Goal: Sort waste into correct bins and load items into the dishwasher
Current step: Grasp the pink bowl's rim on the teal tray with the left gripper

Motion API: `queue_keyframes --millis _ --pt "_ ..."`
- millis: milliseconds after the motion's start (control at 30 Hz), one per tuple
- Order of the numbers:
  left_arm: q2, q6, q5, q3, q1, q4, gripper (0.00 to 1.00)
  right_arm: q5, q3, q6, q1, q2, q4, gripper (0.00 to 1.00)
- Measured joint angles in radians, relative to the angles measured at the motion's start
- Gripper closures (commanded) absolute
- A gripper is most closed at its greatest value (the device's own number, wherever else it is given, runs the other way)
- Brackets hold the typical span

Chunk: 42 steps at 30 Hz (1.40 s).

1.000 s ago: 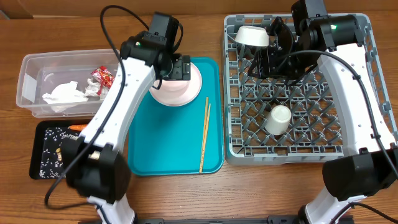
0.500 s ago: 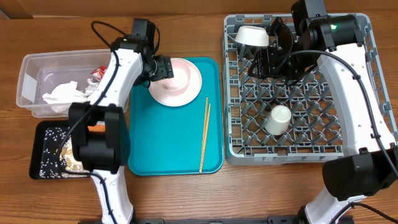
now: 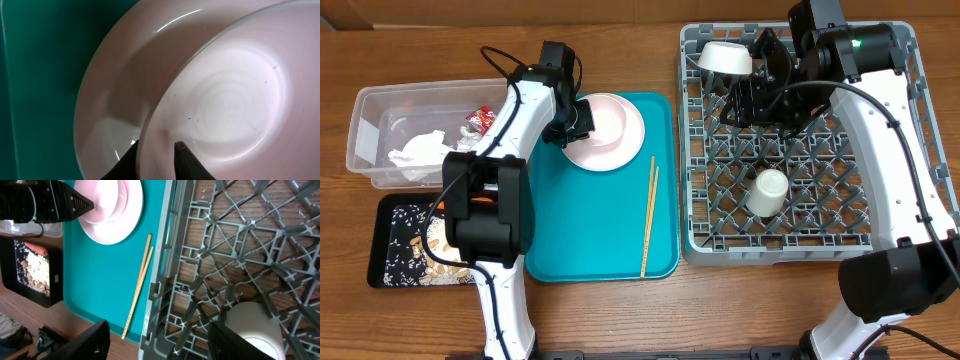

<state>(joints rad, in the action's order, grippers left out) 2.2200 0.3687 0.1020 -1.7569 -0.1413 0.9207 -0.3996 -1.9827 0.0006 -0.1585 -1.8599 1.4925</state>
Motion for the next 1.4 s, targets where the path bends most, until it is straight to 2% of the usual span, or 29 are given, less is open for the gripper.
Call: queue_keyframes --millis 67,300,600,733,1000,1233,1300,1400 --pt "0.000 0.000 0.000 -0.004 0.000 0.008 0.96 0.000 0.000 0.000 0.000 0.000 0.000 0.34" --pt "-0.056 -0.002 0.002 -0.011 0.005 0.038 0.96 0.000 0.000 0.000 0.000 0.000 0.012 0.33" --pt "-0.282 -0.001 -0.005 -0.018 -0.022 0.087 0.96 -0.034 0.000 0.000 0.000 0.000 0.021 0.32" --pt "-0.341 -0.001 -0.005 -0.029 -0.082 0.118 0.96 -0.109 0.000 -0.001 0.000 0.000 0.012 0.35" --pt "-0.344 -0.002 -0.004 -0.032 -0.206 0.157 0.96 -0.161 0.020 0.000 -0.030 0.000 -0.077 0.41" --pt "-0.344 -0.001 -0.002 -0.032 -0.251 0.188 0.96 -0.109 0.077 0.001 -0.122 0.000 -0.183 0.47" --pt "-0.344 -0.001 0.000 -0.032 -0.252 0.197 0.96 -0.090 0.097 0.002 -0.150 0.000 -0.220 0.53" --pt "-0.344 -0.002 0.003 -0.032 -0.252 0.202 0.96 -0.055 0.125 0.003 -0.179 0.000 -0.253 0.54"
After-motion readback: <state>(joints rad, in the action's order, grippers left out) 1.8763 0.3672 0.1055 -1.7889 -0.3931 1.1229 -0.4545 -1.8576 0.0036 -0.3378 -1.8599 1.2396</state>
